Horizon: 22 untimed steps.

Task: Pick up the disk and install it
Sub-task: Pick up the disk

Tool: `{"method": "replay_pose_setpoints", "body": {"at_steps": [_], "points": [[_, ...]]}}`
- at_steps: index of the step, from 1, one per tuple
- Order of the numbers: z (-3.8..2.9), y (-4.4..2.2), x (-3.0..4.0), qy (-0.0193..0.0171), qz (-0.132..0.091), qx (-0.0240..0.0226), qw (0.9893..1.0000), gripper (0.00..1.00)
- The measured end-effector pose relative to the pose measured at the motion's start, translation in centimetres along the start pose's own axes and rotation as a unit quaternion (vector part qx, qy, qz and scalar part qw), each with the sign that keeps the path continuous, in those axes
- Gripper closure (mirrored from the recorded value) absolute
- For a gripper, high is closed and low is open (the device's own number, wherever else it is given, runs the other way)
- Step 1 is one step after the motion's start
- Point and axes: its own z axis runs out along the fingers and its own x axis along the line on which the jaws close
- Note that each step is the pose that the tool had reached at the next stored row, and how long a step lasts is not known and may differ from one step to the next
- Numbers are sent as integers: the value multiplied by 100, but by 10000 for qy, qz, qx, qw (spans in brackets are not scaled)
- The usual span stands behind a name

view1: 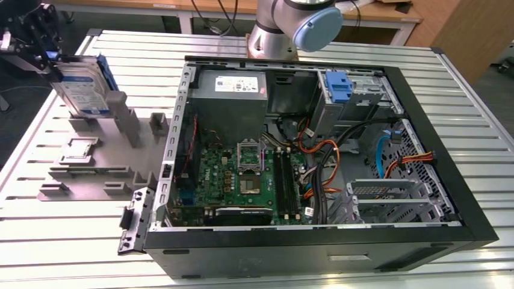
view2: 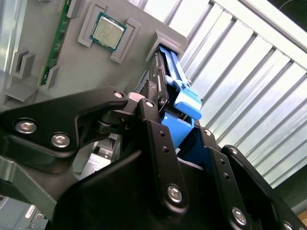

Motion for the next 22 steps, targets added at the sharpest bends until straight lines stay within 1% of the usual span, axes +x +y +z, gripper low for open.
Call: {"method": "replay_pose_setpoints", "body": {"at_steps": [5, 10, 22], "points": [[-35, 0, 1, 0, 0, 0, 10000, 63], [-56, 0, 1, 0, 0, 0, 10000, 63], [-71, 0, 2, 0, 0, 0, 10000, 63]]}}
